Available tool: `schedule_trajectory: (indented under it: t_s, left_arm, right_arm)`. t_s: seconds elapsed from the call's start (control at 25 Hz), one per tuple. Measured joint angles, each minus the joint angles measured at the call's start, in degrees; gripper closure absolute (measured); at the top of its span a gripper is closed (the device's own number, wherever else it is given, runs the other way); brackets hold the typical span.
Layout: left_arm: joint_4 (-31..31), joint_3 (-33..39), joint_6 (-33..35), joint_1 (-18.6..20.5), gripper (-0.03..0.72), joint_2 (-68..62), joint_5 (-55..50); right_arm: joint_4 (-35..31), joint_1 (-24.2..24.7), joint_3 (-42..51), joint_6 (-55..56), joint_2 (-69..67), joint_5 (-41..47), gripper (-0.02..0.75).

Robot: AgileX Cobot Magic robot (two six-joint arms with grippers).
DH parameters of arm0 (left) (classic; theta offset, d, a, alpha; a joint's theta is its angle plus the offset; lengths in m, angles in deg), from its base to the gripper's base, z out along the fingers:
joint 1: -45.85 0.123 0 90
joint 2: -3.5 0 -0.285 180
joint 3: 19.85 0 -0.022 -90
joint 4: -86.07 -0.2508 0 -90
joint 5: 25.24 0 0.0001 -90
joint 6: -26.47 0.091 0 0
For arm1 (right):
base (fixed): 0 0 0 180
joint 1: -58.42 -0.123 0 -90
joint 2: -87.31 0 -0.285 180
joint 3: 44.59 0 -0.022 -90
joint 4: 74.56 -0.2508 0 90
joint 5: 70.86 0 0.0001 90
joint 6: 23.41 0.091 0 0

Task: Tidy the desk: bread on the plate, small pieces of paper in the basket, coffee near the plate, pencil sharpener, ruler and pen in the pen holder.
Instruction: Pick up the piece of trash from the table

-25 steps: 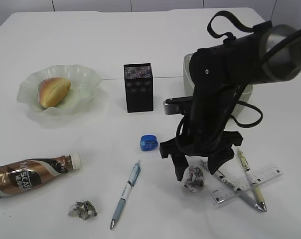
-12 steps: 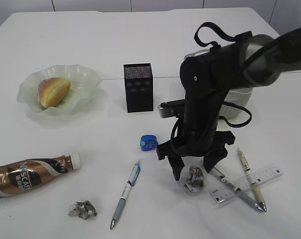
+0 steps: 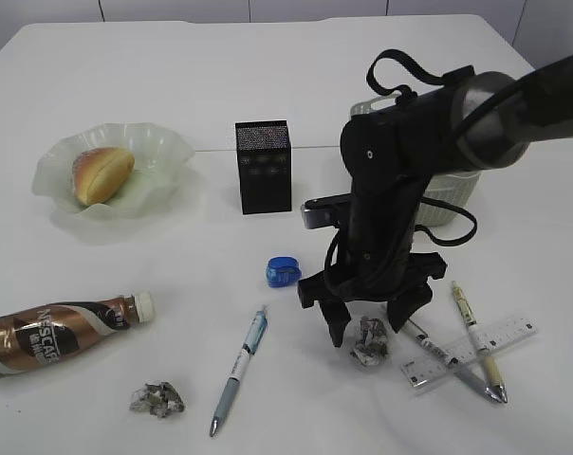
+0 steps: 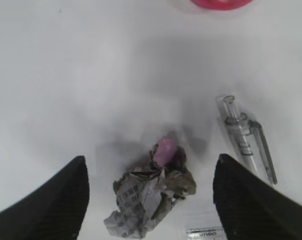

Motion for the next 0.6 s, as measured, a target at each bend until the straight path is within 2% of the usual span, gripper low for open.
schedule_trajectory:
  t_s: [0.6]
  left_arm:
    - [0.0,0.0,0.0,0.0,0.129,0.0,0.0]
  right_arm:
    - [-0.8,0.0,0.0,-1.1,-1.3,-0.2,0.173]
